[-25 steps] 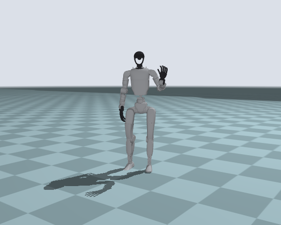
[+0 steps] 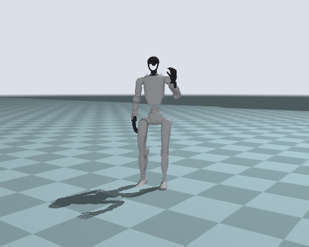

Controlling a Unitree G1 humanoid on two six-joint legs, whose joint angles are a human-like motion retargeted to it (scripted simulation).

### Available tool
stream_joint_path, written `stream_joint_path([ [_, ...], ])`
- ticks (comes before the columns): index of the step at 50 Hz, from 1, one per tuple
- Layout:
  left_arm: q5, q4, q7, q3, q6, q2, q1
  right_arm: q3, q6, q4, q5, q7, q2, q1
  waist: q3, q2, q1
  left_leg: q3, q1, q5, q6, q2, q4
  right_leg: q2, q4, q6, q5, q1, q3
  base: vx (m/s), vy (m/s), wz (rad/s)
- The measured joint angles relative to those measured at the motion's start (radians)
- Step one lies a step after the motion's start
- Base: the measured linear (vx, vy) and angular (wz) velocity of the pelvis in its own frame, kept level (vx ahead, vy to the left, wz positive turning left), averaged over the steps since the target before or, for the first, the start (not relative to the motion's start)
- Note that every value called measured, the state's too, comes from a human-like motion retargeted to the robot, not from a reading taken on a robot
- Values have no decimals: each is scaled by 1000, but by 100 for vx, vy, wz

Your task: In place motions

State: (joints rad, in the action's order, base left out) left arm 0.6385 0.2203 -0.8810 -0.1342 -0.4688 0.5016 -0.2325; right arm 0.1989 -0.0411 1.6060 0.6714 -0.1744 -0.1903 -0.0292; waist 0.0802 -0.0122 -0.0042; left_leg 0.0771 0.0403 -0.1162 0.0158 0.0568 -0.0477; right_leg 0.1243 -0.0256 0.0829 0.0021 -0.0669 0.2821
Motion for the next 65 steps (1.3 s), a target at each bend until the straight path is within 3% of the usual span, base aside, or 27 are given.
stream_joint_path([
  [6,13,53,36,143,-79,47,-63,0,1,-6,0,8,3,3,9,-12,-34,1,-2,-3,2,-4,1,-6,1,-3,4,7,-2,0,0,0],
  [8,-5,53,141,181,-76,52,-84,1,1,-7,6,9,5,7,12,-15,-43,4,-3,-4,3,-5,2,-9,1,-5,5,9,-5,0,0,0],
  [10,-78,38,413,214,-2,42,-102,1,1,-8,12,11,7,9,15,-18,-49,9,-6,-7,4,-7,2,-12,2,-8,6,10,-11,1,-1,-9],
  [12,-141,16,720,231,176,27,-109,1,2,-8,17,14,9,10,18,-21,-55,14,-10,-9,5,-8,3,-16,1,-10,6,11,-18,2,-4,-20],
  [13,-153,2,827,232,265,23,-107,1,2,-9,20,15,10,10,20,-22,-57,17,-12,-10,5,-9,3,-18,1,-11,6,12,-22,2,-5,-22],
  [15,-161,-6,905,222,399,18,-96,3,1,-9,26,16,11,13,20,-26,-64,25,-16,-13,6,-11,5,-23,1,-14,6,13,-30,3,-4,-24],
  [17,-169,3,772,204,371,19,-76,5,1,-11,28,20,13,13,19,-30,-68,34,-21,-16,7,-14,7,-28,1,-17,6,14,-40,4,-4,-29],
  [23,-24,48,-37,121,54,30,-9,7,0,6,12,37,10,16,20,-41,-53,82,-32,-28,7,-29,13,-43,0,-19,4,23,-91,2,-4,-45],
  [25,43,65,-199,90,31,25,8,11,-4,14,4,39,10,15,22,-42,-45,96,-36,-32,7,-34,16,-47,-1,-20,3,26,-105,2,-4,-36],
  [27,54,76,-222,63,57,13,19,16,-6,17,-7,41,11,11,25,-41,-38,105,-39,-34,6,-37,17,-51,-3,-21,3,28,-116,2,-4,-27],
  [30,-6,79,-131,22,140,-15,21,19,-5,21,-24,43,11,10,26,-42,-33,113,-43,-36,5,-43,19,-52,-6,-18,3,31,-126,0,-1,-7],
  [33,-133,43,127,-21,286,-52,-16,17,-5,27,-32,39,8,14,27,-41,-31,114,-45,-37,4,-47,18,-51,-8,-14,4,32,-128,0,0,0],
  [36,-268,-4,489,-60,569,-58,-48,9,-6,34,-26,29,7,21,31,-38,-30,114,-44,-36,1,-51,18,-48,-11,-9,5,34,-127,0,0,0],
  [38,-303,-3,545,-74,687,-44,-45,5,-9,30,-11,22,6,25,33,-37,-38,109,-41,-34,0,-53,18,-47,-11,-7,6,36,-121,0,-1,10],
  [40,-290,19,430,-78,605,-26,-27,2,-8,18,4,21,7,26,33,-37,-54,96,-38,-32,1,-50,18,-49,-9,-11,9,37,-106,3,0,30],
  [45,61,37,-162,-53,81,16,48,-28,5,10,17,53,7,38,19,-26,-76,84,-36,-28,4,-41,13,-41,-8,-10,12,34,-96,1,0,6],
  [47,239,28,-384,-29,-30,26,87,-34,7,14,40,60,7,44,15,-18,-77,80,-32,-25,5,-34,10,-34,-8,-9,14,35,-93,-1,1,9],
  [49,332,2,-472,18,-98,23,132,-40,8,15,59,59,7,45,14,-10,-74,76,-27,-21,6,-26,9,-25,-7,-8,16,37,-91,0,6,12],
  [51,332,-51,-393,83,-142,1,180,-46,15,16,72,58,5,44,13,-3,-67,76,-23,-18,9,-17,8,-16,-6,-6,20,41,-90,0,7,1],
  [54,264,-175,-110,180,-165,-69,248,-51,28,17,79,63,3,43,6,3,-54,76,-19,-13,15,-5,7,-3,-7,-1,26,48,-91,0,10,-4],
  [60,210,-535,412,236,-109,-226,341,-53,27,8,55,66,5,50,-46,11,-37,72,-23,0,30,15,7,20,-18,15,35,52,-92,-2,13,-6],
  [65,147,-882,488,236,-36,-289,339,-57,25,-13,35,74,16,54,-81,12,-12,78,2,10,38,8,-4,32,-79,43,25,100,-112,-8,10,-17],
])
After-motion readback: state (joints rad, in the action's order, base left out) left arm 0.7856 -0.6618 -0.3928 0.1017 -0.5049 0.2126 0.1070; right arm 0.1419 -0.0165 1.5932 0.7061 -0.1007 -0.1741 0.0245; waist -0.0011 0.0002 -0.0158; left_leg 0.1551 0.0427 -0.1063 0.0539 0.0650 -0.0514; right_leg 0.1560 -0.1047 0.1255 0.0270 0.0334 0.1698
